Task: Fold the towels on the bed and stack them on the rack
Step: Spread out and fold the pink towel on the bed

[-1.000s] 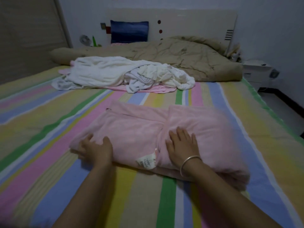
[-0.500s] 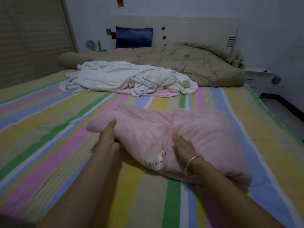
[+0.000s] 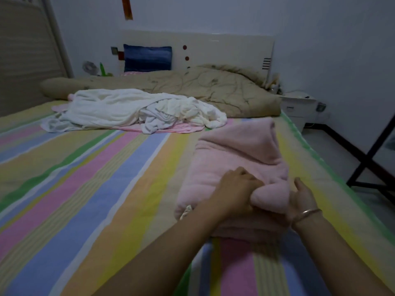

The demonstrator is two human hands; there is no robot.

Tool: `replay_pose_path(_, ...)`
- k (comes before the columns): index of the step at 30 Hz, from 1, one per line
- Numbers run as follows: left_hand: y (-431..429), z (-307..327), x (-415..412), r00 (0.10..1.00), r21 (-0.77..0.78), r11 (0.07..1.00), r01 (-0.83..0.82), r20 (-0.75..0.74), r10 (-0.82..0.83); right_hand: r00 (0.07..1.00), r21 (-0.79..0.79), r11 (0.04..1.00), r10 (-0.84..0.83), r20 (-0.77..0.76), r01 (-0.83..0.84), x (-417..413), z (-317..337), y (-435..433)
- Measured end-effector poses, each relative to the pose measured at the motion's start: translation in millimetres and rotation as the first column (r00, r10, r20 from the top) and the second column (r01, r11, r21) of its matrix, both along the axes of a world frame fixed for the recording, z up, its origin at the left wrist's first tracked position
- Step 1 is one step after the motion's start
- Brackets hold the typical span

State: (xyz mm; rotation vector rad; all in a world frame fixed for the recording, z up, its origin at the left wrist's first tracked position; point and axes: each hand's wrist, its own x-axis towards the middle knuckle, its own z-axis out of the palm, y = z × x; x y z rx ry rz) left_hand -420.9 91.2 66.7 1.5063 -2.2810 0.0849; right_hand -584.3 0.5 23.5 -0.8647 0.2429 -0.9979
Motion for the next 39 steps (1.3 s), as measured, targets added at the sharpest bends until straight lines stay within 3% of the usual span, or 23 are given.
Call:
replay_pose_path(1,-4,-6,4,1.0,0.035,0.999,-0.006,0.002,0.006,0.967,0.218,0.976,0.043,-0.251,0.013,-9,16,4)
replay_pose_path(3,-2,-8,5,1.0,0.089,0.996,-0.009,0.001,0.009,0.925,0.355,0.916,-0.039,-0.379,0.184,-11,22,7)
replay_pose_path(5,-2,-10,0,1.0,0.097,0.995,0.008,0.014,-0.009,0.867,0.289,0.927,-0.07,-0.494,0.239,-4,39,8)
replay_pose_path(10,5,-18,17,0.999,0.116,0.993,-0.01,0.04,0.006,0.648,0.196,0.973,0.071,-0.758,0.123,14,51,-12)
replay_pose_path(12,9,-18,26,1.0,0.1,0.995,-0.006,-0.005,0.007,0.606,0.147,0.981,0.044,-0.794,0.123,24,57,-17)
replay_pose_path(17,4,-3,21,0.984,-0.217,0.966,-0.143,-0.131,0.116,0.78,0.086,0.995,0.018,-0.625,0.046,45,90,-34)
replay_pose_path(20,-9,-6,8,0.982,-0.183,0.968,-0.172,-0.105,0.155,0.769,0.042,0.998,-0.014,-0.638,0.054,37,92,-48)
replay_pose_path(24,-13,-31,-12,0.993,0.151,0.985,-0.084,0.097,0.07,0.429,0.008,0.985,-0.067,-0.901,0.17,11,44,-69)
replay_pose_path(25,-13,-31,-15,0.998,0.247,0.968,-0.04,0.049,0.028,0.39,0.014,0.981,-0.062,-0.919,0.191,5,34,-72)
replay_pose_path(27,-15,-16,-13,0.945,0.381,0.922,0.066,-0.32,0.065,0.34,-0.01,0.97,-0.095,-0.936,0.242,4,31,-57)
replay_pose_path(28,-20,-6,-6,0.87,0.35,0.936,0.033,-0.472,0.145,0.306,-0.054,0.963,-0.137,-0.942,0.263,5,32,-51)
replay_pose_path(29,-28,3,4,0.824,0.28,0.955,-0.099,-0.515,0.237,0.27,-0.122,0.952,-0.201,-0.942,0.282,8,33,-49)
replay_pose_path(31,-42,7,26,0.827,0.125,0.881,-0.456,-0.307,0.471,0.135,-0.318,0.914,-0.358,-0.924,0.251,13,37,-56)
replay_pose_path(32,-44,2,31,0.803,0.129,0.817,-0.562,-0.153,0.576,0.01,-0.445,0.882,-0.452,-0.892,0.155,17,46,-56)
replay_pose_path(34,-41,-18,27,0.771,0.258,0.736,-0.626,0.067,0.633,-0.183,-0.643,0.755,-0.655,-0.733,-0.126,29,67,-51)
replay_pose_path(35,-37,-30,22,0.771,0.278,0.725,-0.63,0.115,0.626,-0.219,-0.687,0.681,-0.732,-0.645,-0.252,37,69,-50)
replay_pose_path(37,-30,-50,17,0.774,0.261,0.731,-0.63,0.144,0.616,-0.267,-0.626,0.649,-0.756,-0.598,-0.432,51,49,-40)
replay_pose_path(39,-31,-56,23,0.775,0.287,0.724,-0.628,0.147,0.614,-0.289,-0.451,0.751,-0.622,-0.728,-0.481,54,8,-32)
